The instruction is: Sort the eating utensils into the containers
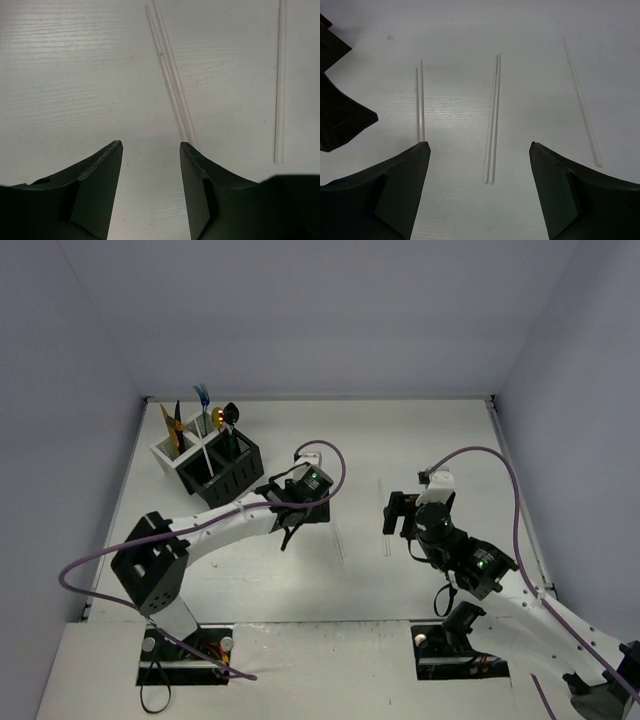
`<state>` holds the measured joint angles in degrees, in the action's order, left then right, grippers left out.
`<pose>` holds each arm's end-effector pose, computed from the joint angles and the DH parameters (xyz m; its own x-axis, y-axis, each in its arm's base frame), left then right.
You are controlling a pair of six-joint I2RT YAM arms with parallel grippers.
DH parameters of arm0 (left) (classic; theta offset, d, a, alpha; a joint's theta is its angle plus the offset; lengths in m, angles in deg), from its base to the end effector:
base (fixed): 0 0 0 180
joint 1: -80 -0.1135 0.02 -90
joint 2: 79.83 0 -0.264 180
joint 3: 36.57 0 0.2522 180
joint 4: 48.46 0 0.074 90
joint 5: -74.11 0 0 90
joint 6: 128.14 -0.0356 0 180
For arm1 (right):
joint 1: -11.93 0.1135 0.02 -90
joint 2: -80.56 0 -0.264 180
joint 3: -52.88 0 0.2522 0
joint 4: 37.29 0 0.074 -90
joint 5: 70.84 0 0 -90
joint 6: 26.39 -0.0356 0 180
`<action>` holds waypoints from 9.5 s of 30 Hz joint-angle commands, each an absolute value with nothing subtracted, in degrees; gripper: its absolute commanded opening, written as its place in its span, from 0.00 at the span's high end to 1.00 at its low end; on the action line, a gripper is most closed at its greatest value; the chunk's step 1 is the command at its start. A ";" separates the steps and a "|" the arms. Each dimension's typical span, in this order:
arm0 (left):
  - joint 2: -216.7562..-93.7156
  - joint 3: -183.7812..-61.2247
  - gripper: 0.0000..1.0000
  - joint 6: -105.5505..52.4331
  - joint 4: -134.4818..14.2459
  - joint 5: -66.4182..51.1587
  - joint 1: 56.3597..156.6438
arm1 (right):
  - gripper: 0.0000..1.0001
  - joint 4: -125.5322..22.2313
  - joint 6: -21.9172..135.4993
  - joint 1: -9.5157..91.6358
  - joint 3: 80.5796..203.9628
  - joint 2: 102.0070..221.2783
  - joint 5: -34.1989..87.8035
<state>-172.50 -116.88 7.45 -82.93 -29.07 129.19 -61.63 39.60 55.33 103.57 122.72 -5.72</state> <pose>0.2368 -0.2619 0.2440 -0.7872 -0.1526 -0.5976 0.1039 0.9223 -0.3724 0.1382 0.1100 0.2991 -0.3148 0.2104 -0.9256 -0.2202 0.9323 0.2868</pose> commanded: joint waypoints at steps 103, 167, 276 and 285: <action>-157.61 -122.76 1.00 -6.81 -89.64 -36.09 123.97 | 0.21 -59.67 37.59 54.82 101.53 119.67 -3.69; -190.21 -138.75 0.52 15.15 -96.04 -23.12 129.54 | 0.22 -60.18 35.67 54.74 100.32 118.30 -3.11; -121.77 -95.04 0.29 -16.55 -83.95 -0.80 84.75 | 0.36 -60.64 49.64 10.82 121.70 175.90 18.63; -122.28 -94.99 0.29 -16.96 -84.02 -1.30 84.75 | 0.76 -59.94 50.42 10.86 120.72 179.23 23.66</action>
